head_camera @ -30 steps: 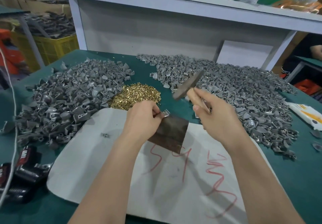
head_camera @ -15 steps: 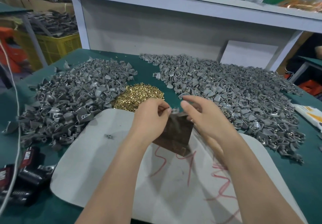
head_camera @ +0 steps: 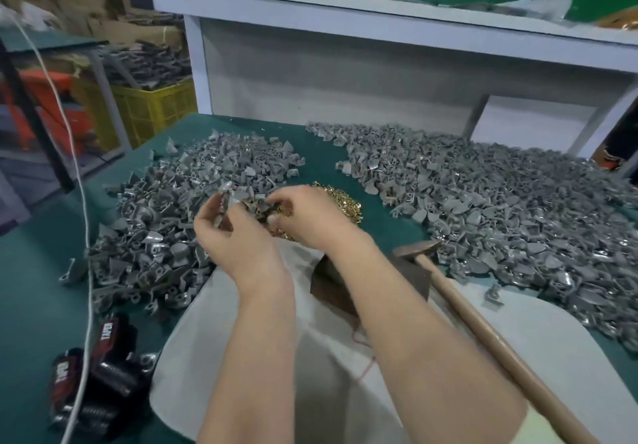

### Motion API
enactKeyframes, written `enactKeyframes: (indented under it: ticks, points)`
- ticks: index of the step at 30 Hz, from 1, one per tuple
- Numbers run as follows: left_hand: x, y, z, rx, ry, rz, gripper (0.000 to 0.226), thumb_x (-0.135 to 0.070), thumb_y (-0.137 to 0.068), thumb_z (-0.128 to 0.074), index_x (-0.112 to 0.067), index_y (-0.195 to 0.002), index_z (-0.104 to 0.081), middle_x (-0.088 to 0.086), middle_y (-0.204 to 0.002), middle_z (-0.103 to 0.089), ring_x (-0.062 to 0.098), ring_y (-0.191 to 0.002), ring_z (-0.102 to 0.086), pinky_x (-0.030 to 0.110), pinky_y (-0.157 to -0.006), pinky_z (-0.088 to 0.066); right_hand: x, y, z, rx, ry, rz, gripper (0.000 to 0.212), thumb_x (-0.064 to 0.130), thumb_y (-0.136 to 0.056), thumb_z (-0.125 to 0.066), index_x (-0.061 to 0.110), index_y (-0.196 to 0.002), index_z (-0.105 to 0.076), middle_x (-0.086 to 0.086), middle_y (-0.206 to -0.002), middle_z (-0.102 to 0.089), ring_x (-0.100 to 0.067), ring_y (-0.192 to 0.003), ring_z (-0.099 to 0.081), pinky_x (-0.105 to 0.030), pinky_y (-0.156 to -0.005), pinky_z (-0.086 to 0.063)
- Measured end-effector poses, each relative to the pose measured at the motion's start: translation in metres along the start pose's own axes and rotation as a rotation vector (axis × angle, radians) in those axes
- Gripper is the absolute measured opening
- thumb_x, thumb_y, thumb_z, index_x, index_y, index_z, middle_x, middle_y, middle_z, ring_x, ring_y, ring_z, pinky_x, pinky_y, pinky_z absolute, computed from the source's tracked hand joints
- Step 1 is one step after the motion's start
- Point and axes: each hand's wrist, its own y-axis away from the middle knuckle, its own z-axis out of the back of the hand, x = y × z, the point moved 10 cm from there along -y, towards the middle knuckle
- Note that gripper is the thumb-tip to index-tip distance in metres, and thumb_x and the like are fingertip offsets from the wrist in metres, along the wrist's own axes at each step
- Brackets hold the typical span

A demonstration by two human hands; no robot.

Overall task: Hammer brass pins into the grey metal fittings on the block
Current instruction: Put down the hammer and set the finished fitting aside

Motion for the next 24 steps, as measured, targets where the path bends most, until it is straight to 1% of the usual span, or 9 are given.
enactKeyframes:
  ticks: [2,5,7,9,12,14,16,19,24]
  points:
    - [0.002,-0.005,0.004,-0.033,0.027,0.028,0.021,-0.004,-0.093,-0.042,-0.017,-0.109,-0.049,-0.007,-0.096,-0.053,-0.005,-0.069,-0.053,0.004,-0.057,-0.039,0.027,-0.012,-0.037,0.118,0.089,0.071,0.03,0.019,-0.089,-0.058,0.024,-0.118,-0.063,-0.005,-0.12,-0.062,-0.024,-0.105,-0.057,-0.033,-0.09,-0.047]
    - [0.005,-0.007,0.009,-0.069,0.036,0.053,0.023,-0.003,-0.093,-0.043,-0.014,-0.112,-0.05,-0.008,-0.088,-0.052,-0.009,-0.06,-0.053,0.004,-0.052,-0.037,0.035,-0.021,-0.048,0.051,0.134,0.079,0.019,0.01,-0.092,-0.049,0.009,-0.109,-0.058,-0.016,-0.107,-0.061,-0.032,-0.094,-0.058,-0.034,-0.075,-0.047]
    - [0.007,-0.008,0.008,-0.068,0.038,0.067,0.025,-0.002,-0.092,-0.042,-0.013,-0.113,-0.05,-0.004,-0.091,-0.052,-0.004,-0.061,-0.052,0.004,-0.05,-0.036,0.029,-0.022,-0.043,0.0,0.041,0.031,0.014,0.005,-0.088,-0.05,0.006,-0.098,-0.059,-0.016,-0.098,-0.062,-0.032,-0.089,-0.059,-0.035,-0.071,-0.046]
    - [0.009,-0.007,0.006,-0.056,0.03,0.078,0.028,-0.002,-0.092,-0.041,-0.011,-0.117,-0.051,0.0,-0.101,-0.052,0.0,-0.068,-0.048,0.003,-0.049,-0.036,0.017,-0.023,-0.031,-0.071,-0.072,-0.051,0.015,0.002,-0.084,-0.05,0.006,-0.091,-0.063,-0.012,-0.093,-0.065,-0.028,-0.087,-0.06,-0.035,-0.073,-0.048]
    - [0.012,-0.004,0.002,-0.019,-0.011,0.086,0.024,-0.003,-0.092,-0.043,-0.015,-0.112,-0.051,-0.002,-0.096,-0.05,0.001,-0.068,-0.046,0.001,-0.049,-0.034,0.001,-0.022,-0.007,-0.156,-0.184,-0.106,0.013,0.006,-0.087,-0.055,0.013,-0.088,-0.066,0.001,-0.088,-0.064,-0.013,-0.078,-0.056,-0.025,-0.07,-0.045]
    - [0.013,-0.001,-0.004,0.041,-0.049,0.078,0.02,-0.005,-0.092,-0.046,-0.022,-0.104,-0.05,0.002,-0.108,-0.051,0.003,-0.072,-0.047,0.002,-0.053,-0.036,-0.009,-0.016,0.008,-0.178,-0.291,-0.129,0.01,0.012,-0.089,-0.059,0.019,-0.093,-0.064,0.006,-0.088,-0.06,-0.008,-0.079,-0.055,-0.021,-0.069,-0.041]
    - [0.012,0.002,-0.014,0.137,-0.11,0.052,0.021,-0.008,-0.093,-0.048,-0.024,-0.107,-0.053,0.002,-0.12,-0.053,0.0,-0.084,-0.051,0.002,-0.064,-0.037,-0.016,-0.007,0.027,-0.213,-0.424,-0.135,0.009,0.014,-0.088,-0.062,0.021,-0.094,-0.063,0.006,-0.092,-0.063,-0.011,-0.087,-0.061,-0.026,-0.078,-0.048]
    - [0.012,0.015,-0.039,0.368,-0.201,0.014,0.023,-0.011,-0.095,-0.052,-0.021,-0.115,-0.058,-0.003,-0.11,-0.061,-0.007,-0.086,-0.058,0.005,-0.071,-0.044,-0.021,0.013,0.048,-0.245,-0.618,-0.127,0.011,0.009,-0.086,-0.065,0.02,-0.084,-0.062,-0.005,-0.09,-0.068,-0.02,-0.082,-0.066,-0.037,-0.08,-0.056]
    - [0.014,0.035,-0.061,0.593,-0.311,-0.033,0.02,-0.02,-0.092,-0.061,-0.016,-0.112,-0.064,0.001,-0.101,-0.069,0.002,-0.088,-0.065,0.009,-0.077,-0.049,-0.028,0.034,0.055,-0.225,-0.824,-0.14,0.012,0.001,-0.088,-0.061,0.012,-0.082,-0.06,-0.007,-0.075,-0.065,-0.02,-0.069,-0.064,-0.032,-0.07,-0.058]
